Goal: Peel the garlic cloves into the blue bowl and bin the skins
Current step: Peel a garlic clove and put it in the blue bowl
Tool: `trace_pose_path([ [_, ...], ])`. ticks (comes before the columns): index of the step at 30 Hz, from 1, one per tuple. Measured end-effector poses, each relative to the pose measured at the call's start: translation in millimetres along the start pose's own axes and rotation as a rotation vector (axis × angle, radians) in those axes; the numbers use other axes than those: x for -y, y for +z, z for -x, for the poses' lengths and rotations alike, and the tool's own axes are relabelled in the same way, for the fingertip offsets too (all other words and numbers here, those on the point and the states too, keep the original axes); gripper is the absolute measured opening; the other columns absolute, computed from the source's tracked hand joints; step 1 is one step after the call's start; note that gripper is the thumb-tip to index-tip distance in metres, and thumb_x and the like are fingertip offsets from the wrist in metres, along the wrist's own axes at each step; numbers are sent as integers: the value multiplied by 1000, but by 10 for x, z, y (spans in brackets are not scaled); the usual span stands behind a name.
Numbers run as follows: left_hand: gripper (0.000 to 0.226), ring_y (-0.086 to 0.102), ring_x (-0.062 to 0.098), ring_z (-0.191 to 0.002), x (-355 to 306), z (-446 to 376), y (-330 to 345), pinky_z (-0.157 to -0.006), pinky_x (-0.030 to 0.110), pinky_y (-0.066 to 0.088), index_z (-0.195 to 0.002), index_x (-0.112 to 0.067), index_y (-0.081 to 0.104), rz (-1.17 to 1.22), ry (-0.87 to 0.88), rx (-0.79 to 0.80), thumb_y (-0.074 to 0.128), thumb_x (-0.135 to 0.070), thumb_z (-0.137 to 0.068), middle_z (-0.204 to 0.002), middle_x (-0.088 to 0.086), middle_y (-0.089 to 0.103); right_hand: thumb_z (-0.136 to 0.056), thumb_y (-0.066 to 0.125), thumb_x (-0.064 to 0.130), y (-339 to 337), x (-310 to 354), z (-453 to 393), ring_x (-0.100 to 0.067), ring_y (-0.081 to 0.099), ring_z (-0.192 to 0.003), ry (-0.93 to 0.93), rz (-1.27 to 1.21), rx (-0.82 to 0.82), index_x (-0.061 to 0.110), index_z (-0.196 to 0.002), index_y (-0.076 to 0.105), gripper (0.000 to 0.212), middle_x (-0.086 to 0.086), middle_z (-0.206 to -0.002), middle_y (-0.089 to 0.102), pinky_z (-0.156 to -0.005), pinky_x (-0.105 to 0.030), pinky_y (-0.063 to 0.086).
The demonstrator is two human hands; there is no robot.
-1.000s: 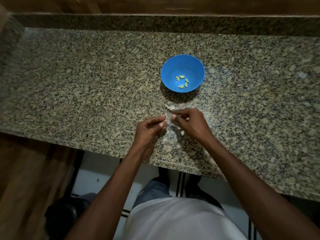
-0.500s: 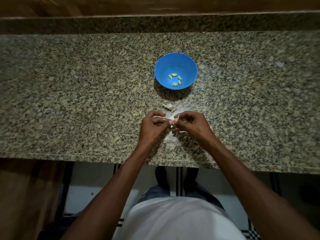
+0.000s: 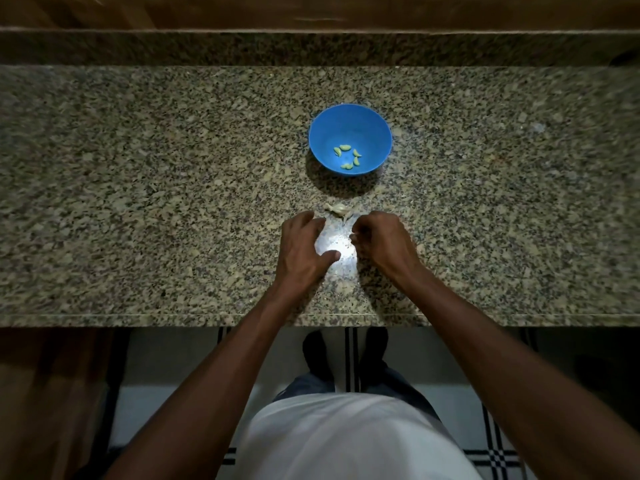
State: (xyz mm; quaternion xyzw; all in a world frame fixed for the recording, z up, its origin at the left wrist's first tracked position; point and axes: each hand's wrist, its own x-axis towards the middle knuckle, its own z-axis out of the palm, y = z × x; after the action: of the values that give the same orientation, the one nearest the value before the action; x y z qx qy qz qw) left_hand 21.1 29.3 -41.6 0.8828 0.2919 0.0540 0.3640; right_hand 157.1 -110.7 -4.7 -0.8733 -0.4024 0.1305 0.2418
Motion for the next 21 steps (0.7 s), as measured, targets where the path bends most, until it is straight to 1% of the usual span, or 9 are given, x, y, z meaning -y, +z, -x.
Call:
trace_pose_path([
  [2,90,22,29,-151,15,-24,-33,-116,49,30,-147,-13,55,-72,-3,77,80,-59,-74,-162,12,36,-88,72,5,40,6,38,-25,59,-66,-23,45,-4,12,-82,67,10,-2,-80,60,-55,-33,46],
  [4,96,17,32,-156,44,-19,-44,-121,53,25,-152,-16,51,-108,-10,104,73,-66,-73,-167,10,31,-92,67,8,70,15,88,-25,53,-64,-64,83,-14,13,-81,59,15,-4,-81,57,-53,-34,44],
  [6,96,15,33,-158,70,-1,-47,-122,55,24,-155,-19,48,-119,-1,108,68,-69,-75,-169,9,29,-94,64,9,94,15,95,-26,50,-64,-102,126,-5,13,-83,54,15,-7,-81,53,-52,-36,43],
  [8,95,13,33,-158,69,1,-49,-123,55,22,-156,-19,47,-119,-2,115,69,-67,-77,-170,8,28,-95,63,8,111,6,56,-28,51,-65,-119,170,18,11,-84,53,15,-8,-81,53,-53,-39,45],
  [11,90,12,32,-159,37,-2,-60,-124,53,21,-156,-18,46,-136,1,112,78,-56,-81,-170,8,27,-94,63,2,115,-27,4,-28,53,-65,-114,161,45,10,-84,55,15,-10,-82,56,-54,-41,49],
  [15,93,12,33,-159,46,10,-69,-123,53,21,-156,-17,47,-102,9,117,71,-63,-79,-170,9,27,-91,60,-2,119,-42,-13,-29,53,-65,-125,165,55,8,-84,56,13,-12,-82,56,-55,-45,51],
  [19,95,12,33,-159,61,20,-50,-123,53,21,-157,-18,46,-94,5,111,65,-69,-78,-170,8,27,-87,62,-5,144,-13,15,-29,51,-68,-119,206,53,7,-87,56,14,-14,-84,56,-55,-43,49],
  [21,93,11,32,-159,55,19,-41,-123,52,22,-156,-17,46,-97,9,100,72,-65,-81,-170,8,27,-86,62,-7,148,9,32,-27,47,-67,-126,208,46,6,-87,55,15,-14,-84,55,-54,-39,42],
])
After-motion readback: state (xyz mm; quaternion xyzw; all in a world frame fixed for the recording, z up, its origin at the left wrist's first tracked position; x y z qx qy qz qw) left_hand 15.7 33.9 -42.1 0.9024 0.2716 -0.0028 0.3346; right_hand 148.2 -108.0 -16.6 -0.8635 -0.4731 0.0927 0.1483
